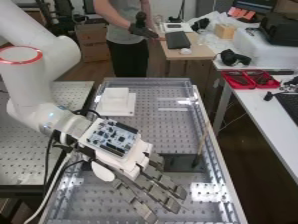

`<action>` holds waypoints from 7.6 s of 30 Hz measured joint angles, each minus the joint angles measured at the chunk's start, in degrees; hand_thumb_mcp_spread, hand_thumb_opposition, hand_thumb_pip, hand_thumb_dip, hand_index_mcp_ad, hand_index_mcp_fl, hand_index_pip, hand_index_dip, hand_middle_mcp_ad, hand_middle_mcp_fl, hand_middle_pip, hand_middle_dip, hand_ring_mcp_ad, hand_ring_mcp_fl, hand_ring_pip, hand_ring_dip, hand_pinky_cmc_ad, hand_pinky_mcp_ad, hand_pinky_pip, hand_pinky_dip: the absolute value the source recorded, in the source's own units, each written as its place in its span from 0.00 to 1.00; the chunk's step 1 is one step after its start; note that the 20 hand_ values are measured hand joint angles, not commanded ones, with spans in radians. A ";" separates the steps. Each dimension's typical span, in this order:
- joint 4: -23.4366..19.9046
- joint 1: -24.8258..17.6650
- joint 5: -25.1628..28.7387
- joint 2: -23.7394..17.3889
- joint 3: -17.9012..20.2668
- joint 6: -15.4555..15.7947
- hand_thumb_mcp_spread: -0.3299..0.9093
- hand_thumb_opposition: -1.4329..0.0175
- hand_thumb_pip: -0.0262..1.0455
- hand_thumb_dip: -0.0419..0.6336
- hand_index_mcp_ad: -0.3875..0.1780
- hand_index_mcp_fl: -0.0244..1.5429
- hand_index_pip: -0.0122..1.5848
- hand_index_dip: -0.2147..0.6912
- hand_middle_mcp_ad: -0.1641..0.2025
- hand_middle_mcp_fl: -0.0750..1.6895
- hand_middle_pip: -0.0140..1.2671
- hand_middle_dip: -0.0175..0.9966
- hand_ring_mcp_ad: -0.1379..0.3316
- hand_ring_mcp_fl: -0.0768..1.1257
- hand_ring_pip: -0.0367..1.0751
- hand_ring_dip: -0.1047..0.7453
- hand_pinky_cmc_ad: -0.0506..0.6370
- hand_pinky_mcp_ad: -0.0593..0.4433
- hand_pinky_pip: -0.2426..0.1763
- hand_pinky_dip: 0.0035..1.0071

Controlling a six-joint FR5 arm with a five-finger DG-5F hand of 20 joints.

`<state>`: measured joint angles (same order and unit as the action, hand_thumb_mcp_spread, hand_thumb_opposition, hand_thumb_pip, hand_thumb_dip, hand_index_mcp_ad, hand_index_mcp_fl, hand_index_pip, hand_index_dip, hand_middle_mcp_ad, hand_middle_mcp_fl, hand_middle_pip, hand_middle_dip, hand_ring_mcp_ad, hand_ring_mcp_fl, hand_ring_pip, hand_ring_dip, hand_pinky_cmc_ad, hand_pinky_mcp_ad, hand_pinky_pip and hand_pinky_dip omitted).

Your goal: Grab the paper clip and place it in the clear container

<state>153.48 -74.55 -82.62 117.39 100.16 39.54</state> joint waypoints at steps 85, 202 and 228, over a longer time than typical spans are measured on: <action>2.71 6.88 -18.65 7.38 -8.06 6.90 0.69 0.38 0.53 0.43 0.23 0.21 0.83 0.34 0.65 0.11 0.12 0.20 0.51 0.06 0.13 0.23 0.55 0.65 0.52 0.19; -1.45 6.93 -20.53 5.78 -7.11 2.83 0.72 0.33 0.50 0.44 0.29 0.48 0.79 0.31 0.60 0.16 0.12 0.20 0.51 0.08 0.13 0.23 0.55 0.65 0.55 0.19; -11.16 -3.03 -27.58 -11.63 3.71 -4.08 0.72 0.31 0.50 0.43 0.32 0.53 0.74 0.32 0.61 0.16 0.12 0.20 0.51 0.08 0.13 0.23 0.55 0.65 0.55 0.19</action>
<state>142.32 -77.58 -110.20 105.76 103.87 35.46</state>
